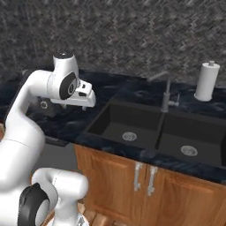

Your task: Navigate to the sink.

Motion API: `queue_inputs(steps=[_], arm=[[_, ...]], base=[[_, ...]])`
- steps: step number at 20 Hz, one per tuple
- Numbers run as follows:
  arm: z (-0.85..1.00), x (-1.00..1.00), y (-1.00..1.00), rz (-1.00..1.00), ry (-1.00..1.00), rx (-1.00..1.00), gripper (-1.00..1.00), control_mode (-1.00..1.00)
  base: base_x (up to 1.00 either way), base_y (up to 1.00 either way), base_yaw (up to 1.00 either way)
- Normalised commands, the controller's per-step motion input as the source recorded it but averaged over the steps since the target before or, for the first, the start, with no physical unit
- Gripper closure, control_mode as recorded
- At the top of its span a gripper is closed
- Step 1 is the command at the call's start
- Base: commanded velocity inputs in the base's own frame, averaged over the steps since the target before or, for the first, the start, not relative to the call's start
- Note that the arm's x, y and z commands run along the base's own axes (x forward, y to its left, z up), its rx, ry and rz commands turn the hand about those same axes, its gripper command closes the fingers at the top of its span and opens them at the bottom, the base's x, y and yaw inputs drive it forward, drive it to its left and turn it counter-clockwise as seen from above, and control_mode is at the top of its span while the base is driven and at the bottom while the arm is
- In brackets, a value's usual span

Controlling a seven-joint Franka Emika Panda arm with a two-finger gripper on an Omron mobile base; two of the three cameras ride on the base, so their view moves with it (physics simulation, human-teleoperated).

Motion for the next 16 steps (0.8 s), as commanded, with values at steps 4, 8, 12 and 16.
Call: queue_inputs(steps=[4,8,12,16], arm=[[0.0,0.0,0.0,0.0,0.0,0.0,-1.0,1.0],[0.0,0.0,0.0,0.0,0.0,0.0,-1.0,1.0],[0.0,0.0,0.0,0.0,0.0,0.0,-1.0,1.0],[0.0,0.0,0.0,0.0,0.0,0.0,-1.0,1.0]], base=[[0.74,-0.99,-0.01],[0.35,-0.8,-0.11],[0.28,-0.37,-0.26],[0.4,-0.01,-0.33]])
